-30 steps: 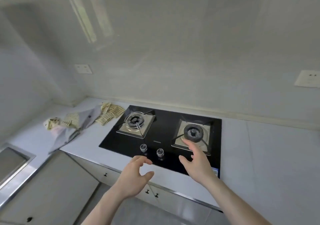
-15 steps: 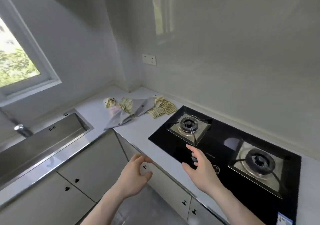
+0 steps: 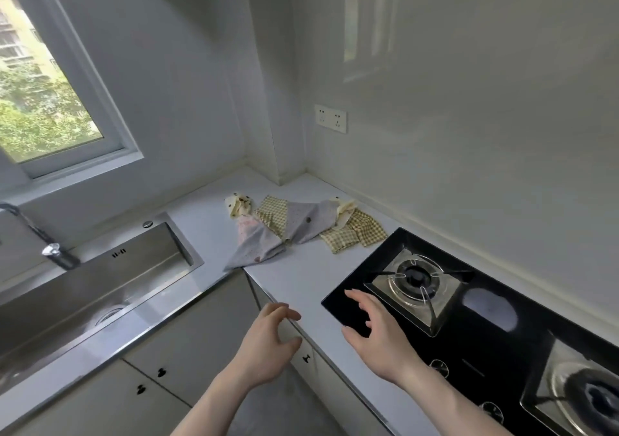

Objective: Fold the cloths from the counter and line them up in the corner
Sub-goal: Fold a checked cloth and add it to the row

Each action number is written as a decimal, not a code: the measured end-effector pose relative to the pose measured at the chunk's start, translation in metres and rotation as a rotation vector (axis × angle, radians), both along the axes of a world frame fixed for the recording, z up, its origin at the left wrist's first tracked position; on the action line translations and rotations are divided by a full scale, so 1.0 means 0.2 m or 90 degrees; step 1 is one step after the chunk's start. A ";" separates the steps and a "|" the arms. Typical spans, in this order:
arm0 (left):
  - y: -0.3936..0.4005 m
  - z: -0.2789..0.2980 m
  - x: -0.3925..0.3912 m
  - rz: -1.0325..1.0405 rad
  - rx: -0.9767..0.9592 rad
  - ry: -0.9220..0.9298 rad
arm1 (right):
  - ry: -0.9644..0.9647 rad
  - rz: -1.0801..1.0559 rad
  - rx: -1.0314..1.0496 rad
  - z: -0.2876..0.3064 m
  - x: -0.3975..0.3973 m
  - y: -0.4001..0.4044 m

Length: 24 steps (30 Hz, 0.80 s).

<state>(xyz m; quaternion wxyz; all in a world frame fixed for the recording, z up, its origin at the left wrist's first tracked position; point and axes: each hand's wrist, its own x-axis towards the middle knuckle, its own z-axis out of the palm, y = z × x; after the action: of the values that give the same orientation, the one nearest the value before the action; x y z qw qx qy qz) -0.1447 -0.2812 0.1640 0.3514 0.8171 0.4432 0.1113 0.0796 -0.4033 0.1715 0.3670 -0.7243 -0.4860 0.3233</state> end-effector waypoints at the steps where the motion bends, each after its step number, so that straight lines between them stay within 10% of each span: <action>1: 0.07 0.00 0.03 -0.013 -0.005 0.006 | 0.000 -0.007 -0.003 -0.01 0.02 0.03; 24: 2.36 -0.40 0.17 -0.195 0.073 0.240 | -0.093 -0.172 -0.097 -0.33 -0.02 1.50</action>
<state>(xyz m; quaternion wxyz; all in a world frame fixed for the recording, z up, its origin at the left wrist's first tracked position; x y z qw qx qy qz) -0.1115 0.1901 0.0834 0.2284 0.8996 0.3651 -0.0727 0.0747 -0.1030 0.1062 0.3152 -0.8303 -0.3835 0.2532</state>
